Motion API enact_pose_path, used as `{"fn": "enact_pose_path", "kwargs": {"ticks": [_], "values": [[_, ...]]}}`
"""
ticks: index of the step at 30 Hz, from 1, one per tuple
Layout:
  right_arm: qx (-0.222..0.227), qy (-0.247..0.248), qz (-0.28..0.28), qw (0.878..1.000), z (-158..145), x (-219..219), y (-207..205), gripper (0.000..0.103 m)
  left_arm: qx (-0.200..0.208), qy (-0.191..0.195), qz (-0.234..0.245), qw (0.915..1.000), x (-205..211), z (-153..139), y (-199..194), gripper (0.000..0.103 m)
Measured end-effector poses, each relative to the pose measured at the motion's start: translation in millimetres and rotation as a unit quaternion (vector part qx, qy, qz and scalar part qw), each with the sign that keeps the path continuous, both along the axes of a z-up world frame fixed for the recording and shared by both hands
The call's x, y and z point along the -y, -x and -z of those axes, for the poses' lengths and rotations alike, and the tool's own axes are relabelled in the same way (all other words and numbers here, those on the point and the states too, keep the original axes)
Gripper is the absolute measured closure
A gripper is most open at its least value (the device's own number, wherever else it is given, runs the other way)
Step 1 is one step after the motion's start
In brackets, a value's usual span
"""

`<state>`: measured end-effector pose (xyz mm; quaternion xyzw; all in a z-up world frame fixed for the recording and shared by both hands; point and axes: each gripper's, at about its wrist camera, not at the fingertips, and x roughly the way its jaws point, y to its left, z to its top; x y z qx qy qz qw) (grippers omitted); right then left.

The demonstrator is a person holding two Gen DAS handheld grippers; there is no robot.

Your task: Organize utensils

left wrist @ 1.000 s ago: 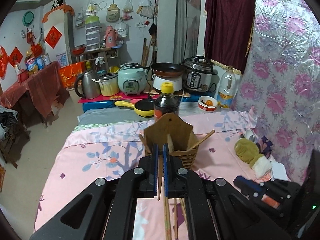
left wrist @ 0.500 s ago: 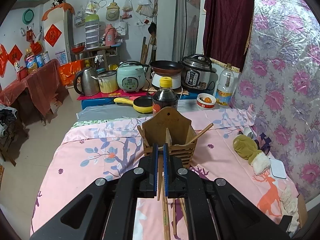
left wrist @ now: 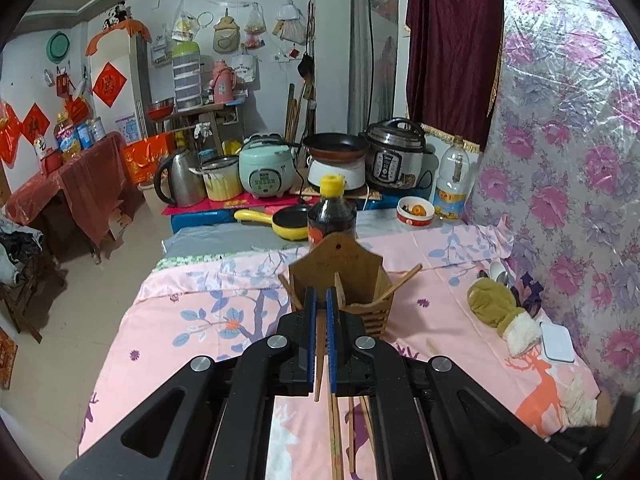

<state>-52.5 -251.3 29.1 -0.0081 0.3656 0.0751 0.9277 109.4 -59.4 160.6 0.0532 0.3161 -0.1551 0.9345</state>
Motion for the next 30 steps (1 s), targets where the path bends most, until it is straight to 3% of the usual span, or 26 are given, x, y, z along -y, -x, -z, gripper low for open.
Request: {"fn": "enact_pose_path", "kwargs": {"ticks": [3,6,15,24,30], "values": [[0.020,-0.016,-0.012,1.000,-34,-1,-18,0.097,0.008,-0.001,0.002,1.0000,5,-13,-1,0.098],[0.012,-0.020,-0.024,0.999,-52,-3,-43,0.097,0.013,0.001,0.000,0.9999,11,-26,-7,0.098],[-0.065,0.000,-0.037,0.997,-44,-13,-97,0.097,0.049,0.012,-0.015,0.9986,35,-57,-45,0.098],[-0.137,0.069,-0.049,0.987,-38,-27,-147,0.097,0.029,0.015,-0.037,0.9988,46,-20,-104,0.098],[-0.164,0.079,-0.061,0.981,-41,-39,-179,0.097,0.009,0.023,-0.046,0.9987,37,7,-130,0.098]]}}
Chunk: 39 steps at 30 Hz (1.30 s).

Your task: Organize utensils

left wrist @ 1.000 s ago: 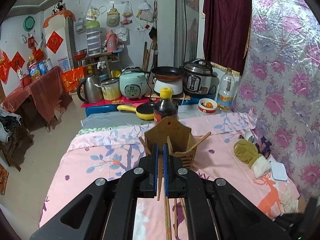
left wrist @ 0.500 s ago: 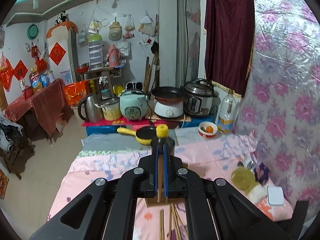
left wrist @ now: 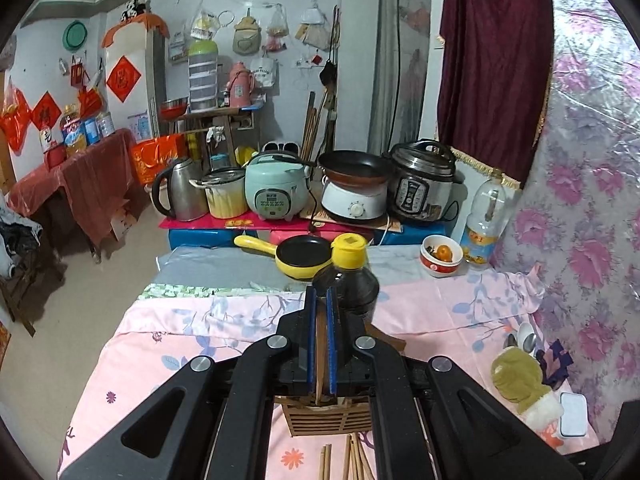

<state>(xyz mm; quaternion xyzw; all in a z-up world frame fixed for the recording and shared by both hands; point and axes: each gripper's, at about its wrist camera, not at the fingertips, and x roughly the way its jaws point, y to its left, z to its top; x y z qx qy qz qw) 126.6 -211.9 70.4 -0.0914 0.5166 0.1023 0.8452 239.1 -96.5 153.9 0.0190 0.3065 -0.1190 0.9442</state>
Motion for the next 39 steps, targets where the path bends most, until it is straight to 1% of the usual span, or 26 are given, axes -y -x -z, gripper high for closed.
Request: {"fn": "enact_pose_path", "kwargs": {"ticks": [3,6,9,10,11,12,13,15,18,20,21,22,23,24,27,28,29,30,31,32,33,35,36,37,39], "values": [[-0.011,-0.001,0.003,1.000,-2,-5,-19,0.097,-0.001,0.004,0.000,1.0000,-8,7,-5,0.098],[-0.025,0.004,0.001,1.000,0,-8,-32,0.097,-0.013,0.009,0.003,0.9999,-16,17,-6,0.098],[-0.032,0.029,-0.008,0.999,5,-12,-27,0.097,-0.019,0.013,0.006,0.9997,-23,25,-5,0.096],[-0.033,0.040,-0.011,0.999,6,-13,-23,0.097,-0.020,0.010,0.004,0.9997,-25,28,-4,0.083],[-0.035,0.044,-0.013,0.998,6,-13,-22,0.097,-0.019,0.009,-0.001,0.9998,-27,30,-2,0.053],[-0.033,0.047,-0.011,0.998,6,-13,-24,0.097,-0.014,0.013,-0.011,0.9998,-30,31,0,0.042],[-0.026,0.047,-0.006,0.999,3,-14,-26,0.097,-0.009,0.018,-0.014,0.9997,-33,32,3,0.038],[-0.006,0.036,0.000,0.999,-6,-18,-36,0.097,-0.007,0.025,-0.013,0.9996,-37,32,9,0.038],[0.041,0.008,0.016,0.999,-24,-24,-57,0.097,-0.010,0.058,-0.017,0.9981,-55,29,21,0.036],[0.072,-0.004,0.027,0.997,-31,-28,-71,0.096,-0.004,0.073,-0.027,0.9969,-71,28,31,0.026],[0.091,-0.001,0.030,0.995,-33,-31,-78,0.095,0.000,0.077,-0.037,0.9963,-81,29,37,0.024],[0.105,0.005,0.035,0.994,-34,-33,-82,0.093,0.002,0.075,-0.045,0.9962,-89,30,41,0.024],[0.120,0.016,0.045,0.992,-34,-34,-84,0.086,0.003,0.068,-0.051,0.9964,-95,34,45,0.024],[0.138,0.015,0.058,0.989,-36,-31,-83,0.084,0.004,0.058,-0.058,0.9966,-100,39,49,0.024],[0.148,-0.032,0.075,0.986,-39,-14,-66,0.083,0.000,0.030,-0.074,0.9968,-115,57,56,0.017],[0.152,-0.040,0.078,0.984,-40,-9,-60,0.081,-0.004,0.028,-0.078,0.9966,-120,63,57,0.013],[0.162,-0.050,0.083,0.982,-41,-3,-48,0.071,-0.010,0.028,-0.079,0.9964,-124,71,58,0.013],[0.176,-0.059,0.088,0.979,-41,2,-35,0.059,-0.021,0.029,-0.077,0.9964,-127,81,58,0.013],[0.187,-0.066,0.091,0.976,-40,6,-24,0.052,-0.030,0.030,-0.075,0.9963,-130,90,58,0.013],[0.200,-0.075,0.095,0.972,-39,9,-12,0.035,-0.042,0.029,-0.074,0.9960,-132,100,58,0.013],[0.223,-0.089,0.101,0.965,-34,12,8,0.018,-0.057,0.024,-0.074,0.9954,-132,111,58,0.013],[0.256,-0.107,0.111,0.954,-21,17,37,0.007,-0.086,0.013,-0.067,0.9939,-131,133,60,0.013],[0.266,-0.117,0.110,0.950,-9,17,51,0.006,-0.102,0.008,-0.063,0.9928,-128,146,63,0.013],[0.264,-0.123,0.104,0.951,1,16,60,0.006,-0.112,0.001,-0.060,0.9919,-126,156,68,0.013],[0.241,-0.135,0.091,0.957,25,14,73,0.006,-0.130,-0.024,-0.054,0.9897,-118,175,77,0.013]]}}
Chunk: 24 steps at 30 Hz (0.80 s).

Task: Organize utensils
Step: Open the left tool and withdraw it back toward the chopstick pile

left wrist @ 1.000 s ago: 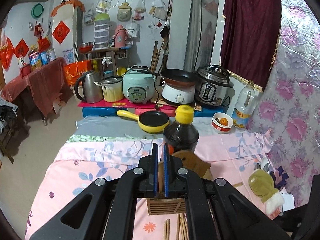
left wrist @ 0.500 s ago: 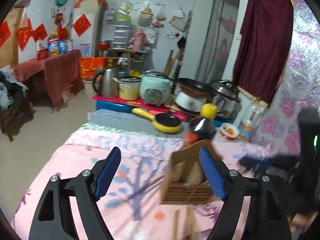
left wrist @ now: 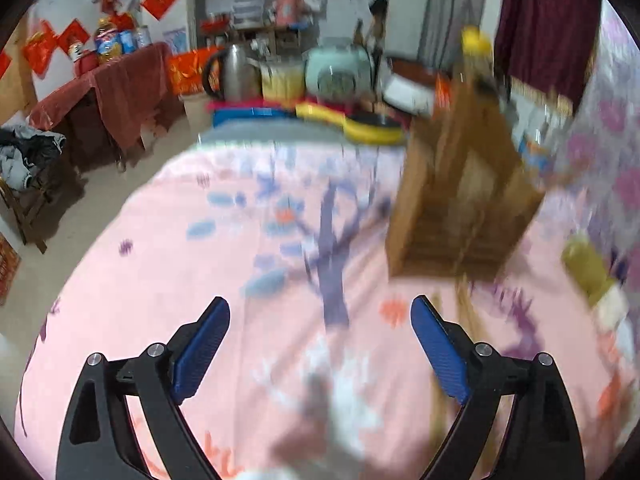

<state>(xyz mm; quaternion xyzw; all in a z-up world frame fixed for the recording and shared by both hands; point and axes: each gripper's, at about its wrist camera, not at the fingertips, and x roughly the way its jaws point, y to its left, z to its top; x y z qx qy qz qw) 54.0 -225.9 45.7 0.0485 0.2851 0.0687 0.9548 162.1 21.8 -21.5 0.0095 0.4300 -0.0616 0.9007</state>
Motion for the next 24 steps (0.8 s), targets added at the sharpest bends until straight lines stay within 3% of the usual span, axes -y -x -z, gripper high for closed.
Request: {"fn": "enact_pose_path", "kwargs": {"ticks": [5,13,18,24], "values": [[-0.062,-0.037,0.003,0.997,54,18,18,0.006,-0.026,-0.052,0.025,0.9980,19,31,33,0.013],[-0.137,-0.115,0.029,0.983,88,45,21,0.006,-0.082,-0.015,0.070,0.9941,23,52,60,0.013],[-0.149,-0.112,0.040,0.982,98,46,15,0.006,-0.082,-0.045,0.087,0.9919,36,61,61,0.013],[-0.152,-0.090,0.031,0.984,99,37,14,0.006,-0.089,-0.035,0.100,0.9903,40,64,57,0.013]]}}
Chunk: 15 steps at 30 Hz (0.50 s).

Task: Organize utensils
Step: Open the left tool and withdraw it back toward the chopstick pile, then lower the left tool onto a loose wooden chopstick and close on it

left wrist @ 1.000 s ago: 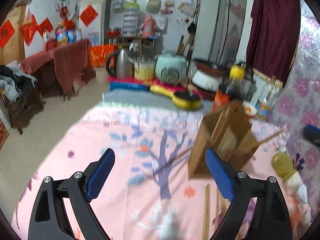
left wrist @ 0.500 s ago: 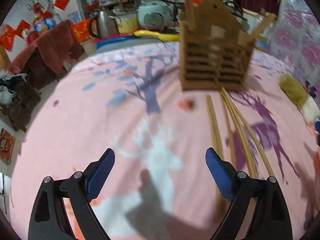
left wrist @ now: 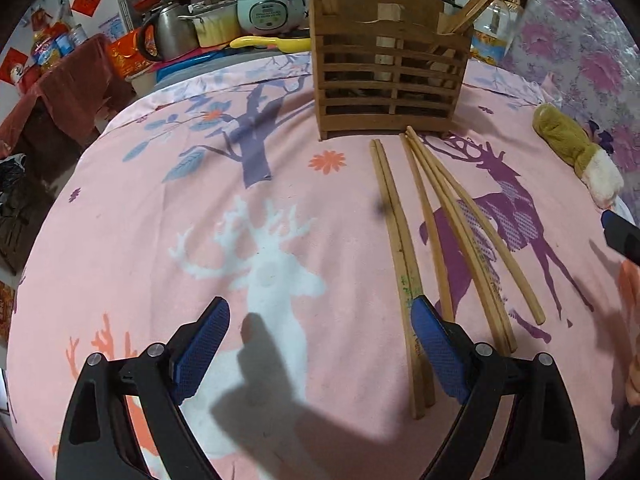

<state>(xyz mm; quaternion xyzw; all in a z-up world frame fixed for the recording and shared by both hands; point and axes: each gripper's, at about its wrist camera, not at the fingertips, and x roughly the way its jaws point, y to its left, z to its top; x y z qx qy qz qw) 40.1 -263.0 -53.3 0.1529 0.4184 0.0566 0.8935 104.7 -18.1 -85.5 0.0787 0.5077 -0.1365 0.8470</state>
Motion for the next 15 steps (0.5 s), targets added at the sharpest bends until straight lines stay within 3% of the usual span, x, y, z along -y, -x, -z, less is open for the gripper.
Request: {"fn": "enact_pose_path", "kwargs": {"ticks": [7,9,15], "values": [[0.001,0.003,-0.002,1.000,-1,-1,1,0.006,-0.003,-0.010,-0.007,0.9999,5,7,-11,0.012],[0.001,0.004,-0.001,1.000,0,-2,0,0.006,-0.002,-0.012,-0.018,0.9998,5,10,-18,0.007],[-0.002,0.014,-0.005,1.000,1,-6,-1,0.006,-0.021,0.013,-0.026,0.9993,7,14,-36,0.007]]}}
